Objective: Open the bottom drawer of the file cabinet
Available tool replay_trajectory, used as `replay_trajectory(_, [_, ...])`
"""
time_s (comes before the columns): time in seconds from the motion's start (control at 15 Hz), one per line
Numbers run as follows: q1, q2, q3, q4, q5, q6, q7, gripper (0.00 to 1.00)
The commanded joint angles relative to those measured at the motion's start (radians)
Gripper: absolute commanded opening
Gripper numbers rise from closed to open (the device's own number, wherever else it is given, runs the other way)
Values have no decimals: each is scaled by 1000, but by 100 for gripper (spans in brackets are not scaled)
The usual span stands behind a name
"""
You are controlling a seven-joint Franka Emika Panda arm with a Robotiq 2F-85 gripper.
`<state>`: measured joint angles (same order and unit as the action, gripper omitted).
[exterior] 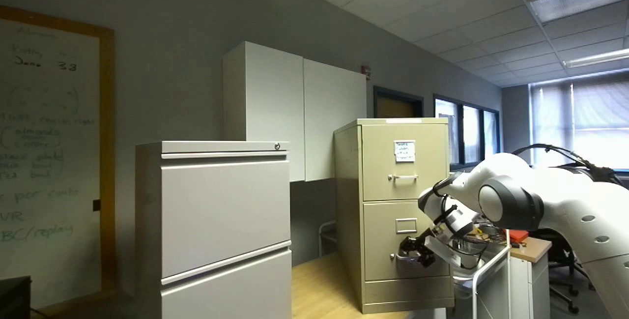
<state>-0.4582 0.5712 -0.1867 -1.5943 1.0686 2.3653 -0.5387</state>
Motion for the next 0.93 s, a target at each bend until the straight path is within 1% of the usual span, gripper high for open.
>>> replay_trajectory(0.0, [-2, -82, 33, -194, 103, 101, 5, 3])
replay_trajectory(0.6, [-7, -80, 38, -194, 116, 109, -10, 3])
replay_trajectory(0.8, [4, -79, 27, -194, 91, 111, 14, 3])
replay_trajectory(0.87, [-37, -98, 47, -194, 24, -79, -138, 3])
